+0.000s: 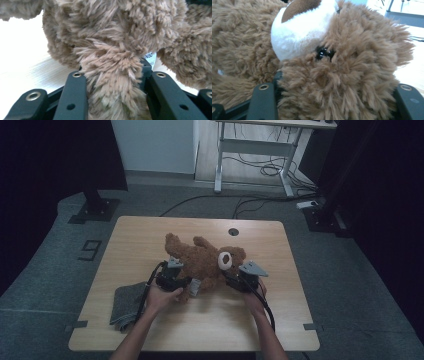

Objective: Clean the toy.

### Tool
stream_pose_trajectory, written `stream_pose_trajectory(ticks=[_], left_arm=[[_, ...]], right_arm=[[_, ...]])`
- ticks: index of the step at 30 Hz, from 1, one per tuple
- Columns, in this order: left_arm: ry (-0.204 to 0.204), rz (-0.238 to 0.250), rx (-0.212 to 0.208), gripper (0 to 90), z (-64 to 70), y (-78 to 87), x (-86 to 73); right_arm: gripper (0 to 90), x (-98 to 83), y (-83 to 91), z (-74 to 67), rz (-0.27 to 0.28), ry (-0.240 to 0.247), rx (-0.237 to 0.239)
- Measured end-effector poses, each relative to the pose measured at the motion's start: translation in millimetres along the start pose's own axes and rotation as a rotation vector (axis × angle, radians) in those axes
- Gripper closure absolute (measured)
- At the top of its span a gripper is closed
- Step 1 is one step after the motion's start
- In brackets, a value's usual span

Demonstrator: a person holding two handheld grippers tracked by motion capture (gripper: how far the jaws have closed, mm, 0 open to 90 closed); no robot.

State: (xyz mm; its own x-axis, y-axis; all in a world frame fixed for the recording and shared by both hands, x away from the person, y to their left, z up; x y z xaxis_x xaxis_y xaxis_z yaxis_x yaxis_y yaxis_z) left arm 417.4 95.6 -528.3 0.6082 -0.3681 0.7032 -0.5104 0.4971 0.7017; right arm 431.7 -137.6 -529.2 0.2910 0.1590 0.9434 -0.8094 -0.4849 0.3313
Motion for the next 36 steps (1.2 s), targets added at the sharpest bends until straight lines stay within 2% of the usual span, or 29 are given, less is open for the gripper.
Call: stream_pose_trajectory(ticks=[2, 4, 7, 8, 9, 10, 11, 13, 16, 18, 20, 22, 24, 27, 29, 34, 36], left_arm=[[0.013, -0.024, -0.009, 62.3, -5.2, -13.2, -5.4], [0.012, -0.003, -0.021, 61.5, -5.0, -17.5, -8.1], [0.005, -0.01, -0.02, 57.6, -2.9, -16.9, -9.5], [0.008, -0.022, -0.023, 54.3, -2.7, -16.4, -10.1], [0.008, -0.022, -0.023, 50.9, -2.7, -16.4, -10.1], [0.012, -0.03, -0.018, 50.9, -3.2, -13.6, -10.3], [0.009, -0.011, -0.003, 40.1, -2.8, -7.5, -10.1], [0.004, 0.015, 0.013, 34.4, -1.5, 0.7, -10.4], [0.003, 0.066, 0.041, 29.9, -1.2, 17.6, -8.5], [-0.002, 0.123, 0.074, 28.5, -1.8, 32.4, -5.4], [0.011, 0.153, 0.066, 27.3, -0.8, 41.6, -4.3], [0.017, 0.167, 0.036, 27.1, 2.9, 49.6, -6.2], [0.008, 0.172, 0.022, 27.0, 7.4, 57.6, -12.3], [0.023, 0.189, -0.004, 27.0, 9.7, 67.9, -23.7], [0.023, 0.188, -0.009, 27.0, 10.4, 72.8, -32.8], [0.035, 0.174, -0.033, 27.7, 12.6, 79.2, -59.4], [0.05, 0.184, -0.035, 28.5, 13.5, 82.4, -72.8]], right_arm=[[34.1, -5.3, -12.7, 4.1, -0.041, 0.012, -0.01], [32.8, -13.1, -19.2, 8.6, -0.067, -0.004, -0.005], [25.4, -20.7, -18.8, 15.5, -0.063, -0.058, 0.022], [21.5, -21.6, -17.4, 16.3, -0.065, -0.063, 0.022], [21.5, -21.6, -17.4, 16.3, -0.065, -0.063, 0.022], [17.9, -21.9, -15.8, 16.8, -0.07, -0.06, 0.02], [12.5, -19.8, -10.1, 16.6, -0.086, -0.077, 0.013], [10.6, -18.1, -5.6, 16.5, -0.085, -0.097, 0.024], [7.8, -16.4, 0.0, 15.9, -0.082, -0.086, 0.027], [7.9, -14.2, 5.8, 15.6, -0.058, -0.078, 0.028], [8.9, -11.6, 11.2, 17.3, -0.035, -0.076, 0.023], [9.8, -9.0, 17.1, 19.6, -0.019, -0.084, 0.027], [10.0, -7.0, 25.2, 20.9, -0.003, -0.091, 0.026], [10.4, -7.0, 38.1, 20.3, 0.019, -0.106, 0.035], [10.7, -10.4, 46.4, 16.7, 0.018, -0.095, 0.049], [12.8, -27.1, 65.5, 8.7, 0.008, -0.081, 0.067], [13.2, -35.1, 71.6, 7.3, -0.003, -0.076, 0.075]])
Point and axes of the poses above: each handheld gripper's, and its own axes: y roughly backward along the jaws, x roughly out of its top, z roughly to its right, the point moved 5 cm from there along -y, roughly forward along the jaws
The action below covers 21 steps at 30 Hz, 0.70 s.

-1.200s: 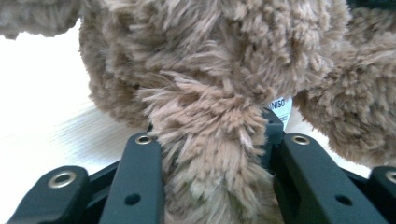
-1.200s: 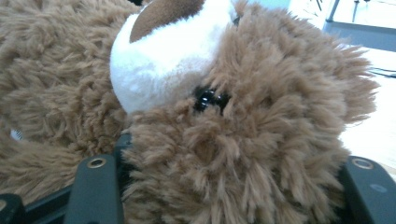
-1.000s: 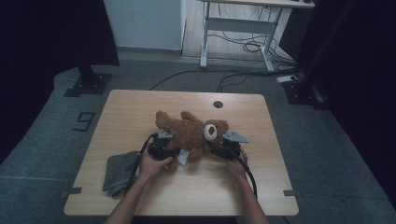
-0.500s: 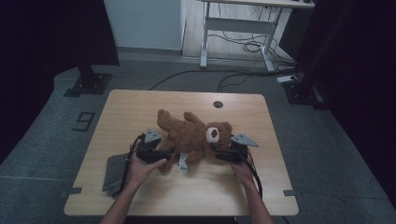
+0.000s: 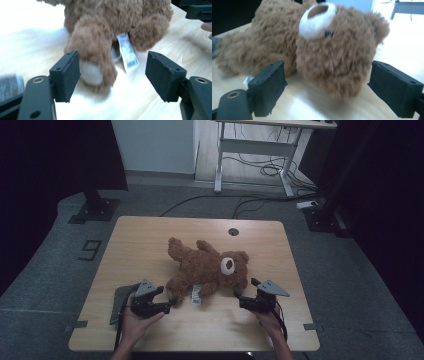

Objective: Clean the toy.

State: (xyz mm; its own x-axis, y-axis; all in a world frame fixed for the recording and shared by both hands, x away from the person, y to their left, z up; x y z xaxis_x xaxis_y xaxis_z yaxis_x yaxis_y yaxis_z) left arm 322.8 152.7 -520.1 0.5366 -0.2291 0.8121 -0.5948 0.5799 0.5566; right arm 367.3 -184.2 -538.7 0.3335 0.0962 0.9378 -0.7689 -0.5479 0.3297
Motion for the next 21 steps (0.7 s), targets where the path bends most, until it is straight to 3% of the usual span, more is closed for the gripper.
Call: stream_pose_trajectory(ticks=[6, 11, 14, 18, 21], left_arm=[[0.027, 0.0, 0.001, 29.7, 0.6, 9.9, -24.1], [-0.013, -0.028, 0.016, 30.5, 6.2, 7.8, -36.4], [-0.001, -0.019, 0.004, 30.9, 10.9, 9.2, -44.2], [-0.004, -0.026, -0.014, 30.8, 14.2, 10.1, -47.9], [-0.004, -0.02, -0.019, 31.0, 14.9, 12.1, -46.4]], right_arm=[[13.5, -18.7, 14.4, -0.2, -0.04, -0.003, 0.014], [14.3, -35.3, 29.3, -4.8, -0.081, 0.004, 0.005], [14.3, -47.3, 40.2, -7.0, -0.109, 0.012, -0.006], [15.0, -53.8, 52.2, -6.0, -0.12, -0.013, -0.027], [15.2, -55.4, 56.0, -4.7, -0.124, -0.005, -0.039]])
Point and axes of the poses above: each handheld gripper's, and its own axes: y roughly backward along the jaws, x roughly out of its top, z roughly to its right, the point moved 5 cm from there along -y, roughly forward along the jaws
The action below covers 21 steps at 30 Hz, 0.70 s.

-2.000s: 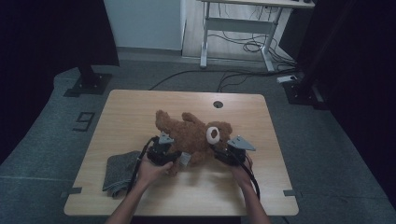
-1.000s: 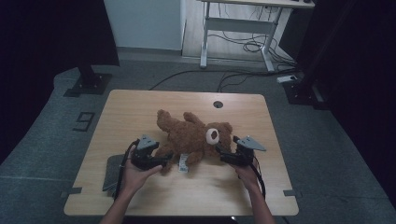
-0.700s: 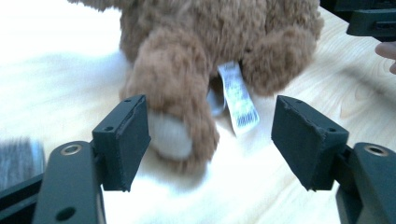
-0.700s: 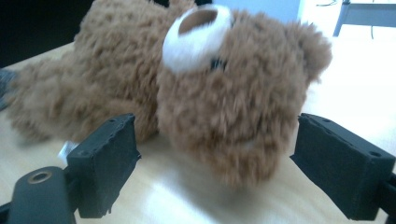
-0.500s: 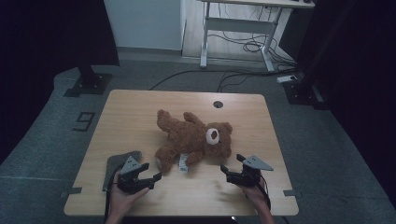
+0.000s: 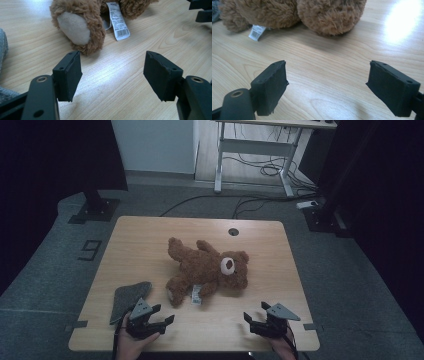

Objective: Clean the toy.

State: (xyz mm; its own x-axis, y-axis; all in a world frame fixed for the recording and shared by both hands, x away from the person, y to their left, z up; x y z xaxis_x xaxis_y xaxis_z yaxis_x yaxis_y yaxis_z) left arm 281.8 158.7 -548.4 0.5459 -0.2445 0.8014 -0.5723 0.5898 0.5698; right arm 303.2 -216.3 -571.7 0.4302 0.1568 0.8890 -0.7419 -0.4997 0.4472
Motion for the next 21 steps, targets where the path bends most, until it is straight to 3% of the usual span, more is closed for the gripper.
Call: stream_pose_trajectory(ticks=[5, 21], left_arm=[[0.003, -0.003, 0.021, 31.2, -2.5, 3.5, -1.3], [-0.026, 0.017, -0.012, 30.9, 2.3, 9.3, 2.7]], right_arm=[[15.9, -0.5, -1.2, 2.7, -0.024, 0.006, -0.001], [17.1, -1.1, -1.8, 0.2, -0.038, 0.028, 0.003]])
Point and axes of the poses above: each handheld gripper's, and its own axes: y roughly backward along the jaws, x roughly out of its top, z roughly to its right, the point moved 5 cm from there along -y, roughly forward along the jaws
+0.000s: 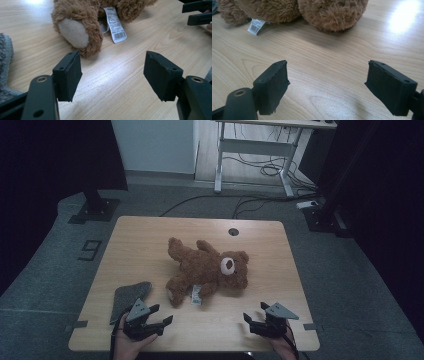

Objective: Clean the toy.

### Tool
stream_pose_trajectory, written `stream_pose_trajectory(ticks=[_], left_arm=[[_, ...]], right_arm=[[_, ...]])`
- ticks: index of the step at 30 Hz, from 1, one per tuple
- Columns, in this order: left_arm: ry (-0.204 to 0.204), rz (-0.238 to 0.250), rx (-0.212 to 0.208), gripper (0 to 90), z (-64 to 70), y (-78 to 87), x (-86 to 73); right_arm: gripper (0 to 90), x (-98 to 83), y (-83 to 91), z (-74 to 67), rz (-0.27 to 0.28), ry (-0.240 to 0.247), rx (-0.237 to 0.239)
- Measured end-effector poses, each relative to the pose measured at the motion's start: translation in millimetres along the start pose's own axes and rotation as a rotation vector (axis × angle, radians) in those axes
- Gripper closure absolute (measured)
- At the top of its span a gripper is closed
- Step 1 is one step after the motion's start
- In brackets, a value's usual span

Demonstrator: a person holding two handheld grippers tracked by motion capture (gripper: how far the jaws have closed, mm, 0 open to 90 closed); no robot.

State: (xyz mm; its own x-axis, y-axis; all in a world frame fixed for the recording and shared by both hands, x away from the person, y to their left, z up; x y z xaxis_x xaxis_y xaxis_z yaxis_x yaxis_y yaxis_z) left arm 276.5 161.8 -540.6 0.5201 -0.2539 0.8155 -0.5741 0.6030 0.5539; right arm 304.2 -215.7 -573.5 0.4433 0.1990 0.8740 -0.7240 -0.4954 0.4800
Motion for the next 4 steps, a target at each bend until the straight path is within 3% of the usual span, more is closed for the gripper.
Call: stream_pose_trajectory(ticks=[4], left_arm=[[-0.009, -0.001, -0.012, 30.5, 1.4, -1.2, -0.9]], right_arm=[[17.1, 0.0, -0.5, 0.0, -0.003, 0.001, -0.006]])
Point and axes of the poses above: each handheld gripper's, and its own axes: y roughly backward along the jaws, x roughly out of its top, z roughly to its right, the point moved 5 cm from there along -y, roughly forward along the jaws
